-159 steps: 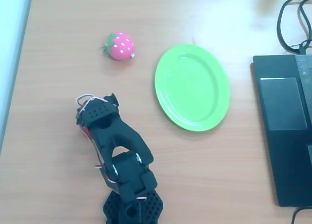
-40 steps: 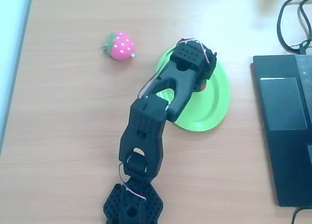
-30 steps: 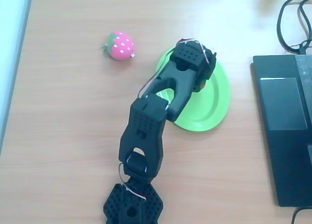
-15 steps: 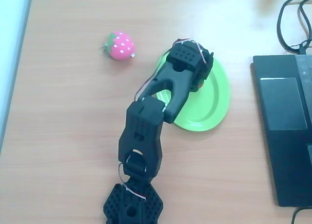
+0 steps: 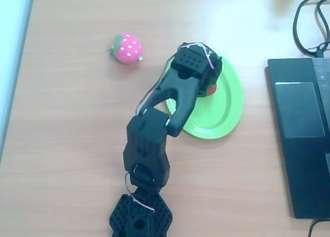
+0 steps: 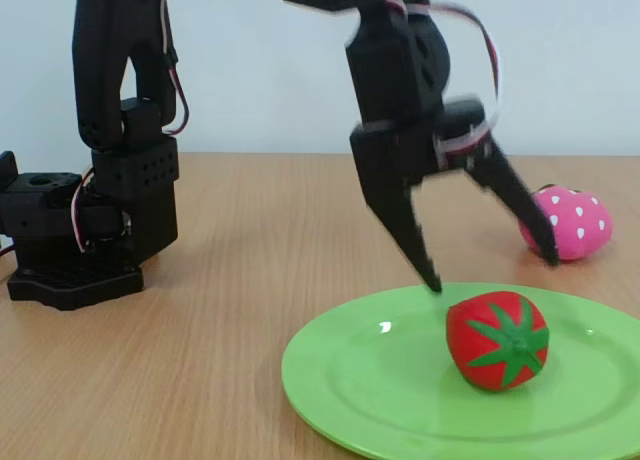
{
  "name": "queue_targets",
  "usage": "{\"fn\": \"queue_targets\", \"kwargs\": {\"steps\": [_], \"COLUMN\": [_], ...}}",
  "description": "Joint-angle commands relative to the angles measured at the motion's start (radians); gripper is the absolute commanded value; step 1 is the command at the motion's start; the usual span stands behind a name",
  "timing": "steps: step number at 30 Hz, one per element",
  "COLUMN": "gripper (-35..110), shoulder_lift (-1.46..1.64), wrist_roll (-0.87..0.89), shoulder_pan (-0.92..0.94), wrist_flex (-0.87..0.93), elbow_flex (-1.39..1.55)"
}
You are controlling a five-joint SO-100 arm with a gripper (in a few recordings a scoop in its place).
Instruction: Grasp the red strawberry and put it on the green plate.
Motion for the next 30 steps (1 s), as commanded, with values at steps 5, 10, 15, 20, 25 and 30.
{"fn": "queue_targets", "kwargs": {"steps": [5,10,15,20,25,30], "gripper": [23,2,-8,-8,-8,-8], "shoulder_lift": [0.439,0.65,0.796,0.982,1.256,1.486], "wrist_roll": [-0.009,0.04,0.06,0.06,0.043,-0.058], "shoulder_pan": [-0.127,-0.264,-0.433,-0.538,-0.561,-0.557], "wrist_flex": [-0.006,-0.046,-0.132,-0.27,-0.426,-0.43], "elbow_flex": [0.173,0.305,0.402,0.572,0.879,1.15]}}
